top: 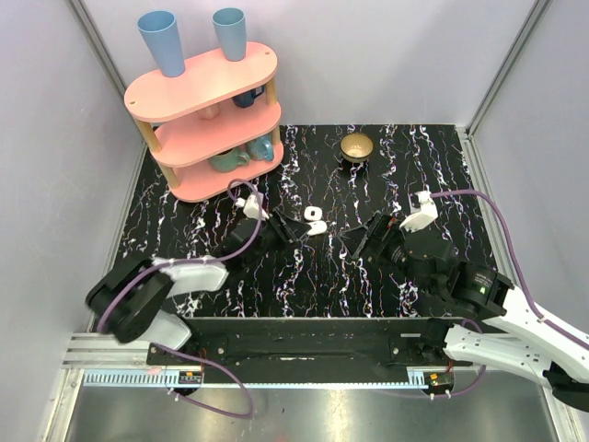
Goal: Insert the wireless bluetooth earbuds into the charging case
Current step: Reset both arms
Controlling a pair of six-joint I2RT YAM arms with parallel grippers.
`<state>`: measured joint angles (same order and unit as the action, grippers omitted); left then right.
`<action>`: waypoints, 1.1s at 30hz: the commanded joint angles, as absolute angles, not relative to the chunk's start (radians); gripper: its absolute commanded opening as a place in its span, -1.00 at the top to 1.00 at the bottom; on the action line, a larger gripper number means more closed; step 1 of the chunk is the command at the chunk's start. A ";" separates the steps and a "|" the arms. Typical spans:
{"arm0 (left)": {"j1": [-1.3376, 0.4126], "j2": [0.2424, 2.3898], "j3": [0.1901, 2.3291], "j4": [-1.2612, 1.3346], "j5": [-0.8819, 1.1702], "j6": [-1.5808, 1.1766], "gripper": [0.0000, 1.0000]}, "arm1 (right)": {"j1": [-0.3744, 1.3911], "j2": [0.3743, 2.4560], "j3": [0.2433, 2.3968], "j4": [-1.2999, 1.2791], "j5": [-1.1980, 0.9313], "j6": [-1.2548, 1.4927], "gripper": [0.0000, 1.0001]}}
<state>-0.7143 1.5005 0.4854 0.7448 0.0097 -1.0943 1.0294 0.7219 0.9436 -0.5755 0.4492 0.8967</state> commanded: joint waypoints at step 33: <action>-0.709 0.565 0.744 -0.429 -0.675 -0.514 -0.98 | -0.084 1.115 1.017 -0.439 -0.097 0.463 -1.00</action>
<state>-0.7116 0.5770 0.6956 -0.3981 -0.5957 -0.5453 -0.0845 1.0973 1.0443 -0.5335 -0.1505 0.5121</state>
